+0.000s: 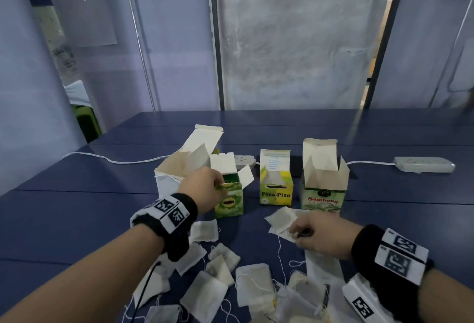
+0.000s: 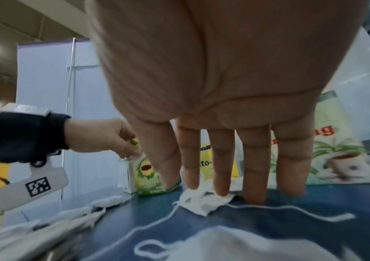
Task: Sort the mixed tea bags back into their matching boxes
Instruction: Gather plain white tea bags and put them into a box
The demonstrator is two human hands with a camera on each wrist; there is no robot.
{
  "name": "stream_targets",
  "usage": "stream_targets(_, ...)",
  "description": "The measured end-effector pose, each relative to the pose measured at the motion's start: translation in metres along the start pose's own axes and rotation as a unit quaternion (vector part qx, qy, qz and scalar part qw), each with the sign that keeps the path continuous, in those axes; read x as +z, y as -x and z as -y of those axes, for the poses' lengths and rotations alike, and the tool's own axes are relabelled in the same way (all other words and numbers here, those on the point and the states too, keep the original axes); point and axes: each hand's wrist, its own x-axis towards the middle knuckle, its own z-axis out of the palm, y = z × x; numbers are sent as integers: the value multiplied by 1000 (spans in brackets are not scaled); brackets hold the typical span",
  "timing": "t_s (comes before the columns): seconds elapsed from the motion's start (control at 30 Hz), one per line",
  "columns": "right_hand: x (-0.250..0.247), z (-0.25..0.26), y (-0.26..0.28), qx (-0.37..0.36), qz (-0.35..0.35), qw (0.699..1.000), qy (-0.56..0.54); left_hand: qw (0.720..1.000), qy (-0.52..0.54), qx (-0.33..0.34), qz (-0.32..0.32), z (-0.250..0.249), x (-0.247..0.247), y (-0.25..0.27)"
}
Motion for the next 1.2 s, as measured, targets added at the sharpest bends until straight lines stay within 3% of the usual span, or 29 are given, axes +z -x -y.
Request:
stream_targets(0.1, 6, -7, 13, -5, 13, 999, 44, 997, 41, 7, -72, -1, 9, 6)
stream_targets(0.17, 10, -11, 22, -7, 6, 999, 38, 990, 39, 66, -115, -6, 15, 21)
stream_targets(0.2, 12, -13, 26, -8, 12, 999, 36, 988, 43, 106, -108, -9, 17, 31)
stream_targets(0.23, 14, -14, 30, -10, 23, 999, 41, 986, 55, 143, -58, -12, 17, 41)
stream_targets(0.3, 19, -14, 38, -14, 42, 997, 66, 967, 63, 194, 150, -21, 14, 64)
stream_targets(0.37, 23, -12, 48, -24, 44, 995, 86, 917, -2, 226, 329, -28, 16, 85)
stream_targets(0.4, 25, -10, 53, -32, 43, 995, 87, 898, -49, 241, 366, -29, 20, 93)
stream_targets(0.47, 30, -6, 67, -46, 50, 994, 80, 889, -119, 250, 365, -31, 27, 106)
stream_targets(0.57, 39, -4, 88, -50, 65, 992, 93, 907, -161, 226, 317, -32, 29, 116)
stream_targets(0.67, 42, -7, 108, -49, 3, 995, 91, 926, -185, 215, 249, -33, 23, 126)
stream_targets(0.73, 43, -9, 127, -55, -48, 995, 73, 932, -142, 253, 219, -38, 19, 138)
stream_targets(0.8, 46, -9, 146, -57, -53, 995, 61, 916, -56, 306, 254, -44, 16, 157)
stream_targets(0.87, 55, -6, 164, -49, -16, 997, 65, 884, 5, 332, 330, -52, 15, 179)
stream_targets(0.97, 68, -6, 182, -49, 10, 994, 95, 850, -21, 377, 367, -62, 23, 203)
stream_targets(1.03, 72, -7, 189, -42, -1, 994, 105, 850, -63, 384, 354, -65, 30, 211)
stream_targets(1.2, 77, -5, 209, -25, -55, 993, 100, 892, -107, 323, 298, -57, 28, 203)
